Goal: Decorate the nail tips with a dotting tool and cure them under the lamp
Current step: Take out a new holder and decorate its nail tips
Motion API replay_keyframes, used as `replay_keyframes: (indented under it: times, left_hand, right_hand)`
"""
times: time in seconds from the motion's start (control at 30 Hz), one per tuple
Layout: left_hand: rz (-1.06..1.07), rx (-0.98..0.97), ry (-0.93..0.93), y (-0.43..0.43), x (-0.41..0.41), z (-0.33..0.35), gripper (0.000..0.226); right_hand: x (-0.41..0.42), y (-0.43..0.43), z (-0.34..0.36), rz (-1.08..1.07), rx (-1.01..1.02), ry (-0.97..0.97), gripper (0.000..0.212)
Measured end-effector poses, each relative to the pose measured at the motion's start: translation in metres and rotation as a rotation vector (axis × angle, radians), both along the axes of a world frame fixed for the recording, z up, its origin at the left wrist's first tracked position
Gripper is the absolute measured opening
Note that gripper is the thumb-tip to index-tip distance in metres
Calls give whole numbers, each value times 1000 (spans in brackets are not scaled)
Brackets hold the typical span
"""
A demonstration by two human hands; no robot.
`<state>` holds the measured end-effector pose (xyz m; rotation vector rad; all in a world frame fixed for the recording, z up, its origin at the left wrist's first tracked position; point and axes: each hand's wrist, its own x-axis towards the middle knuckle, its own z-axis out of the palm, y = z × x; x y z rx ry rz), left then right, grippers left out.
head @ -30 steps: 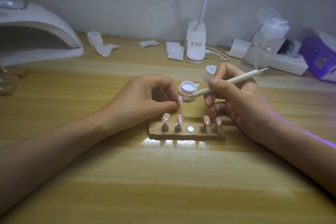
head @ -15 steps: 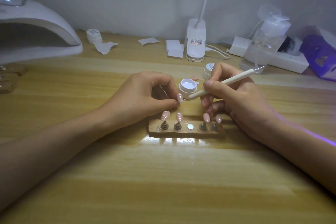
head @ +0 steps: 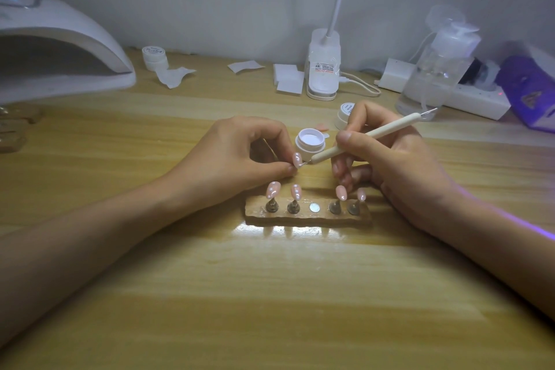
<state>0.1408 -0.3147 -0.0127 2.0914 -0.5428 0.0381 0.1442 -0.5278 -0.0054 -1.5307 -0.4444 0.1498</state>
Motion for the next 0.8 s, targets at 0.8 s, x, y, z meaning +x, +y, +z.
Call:
replay_keyframes:
  times: [0.8]
  left_hand:
    - [-24,-16,-4,0,0,0,18]
  right_hand:
    - [-4,-1,3,11,104,-69,19]
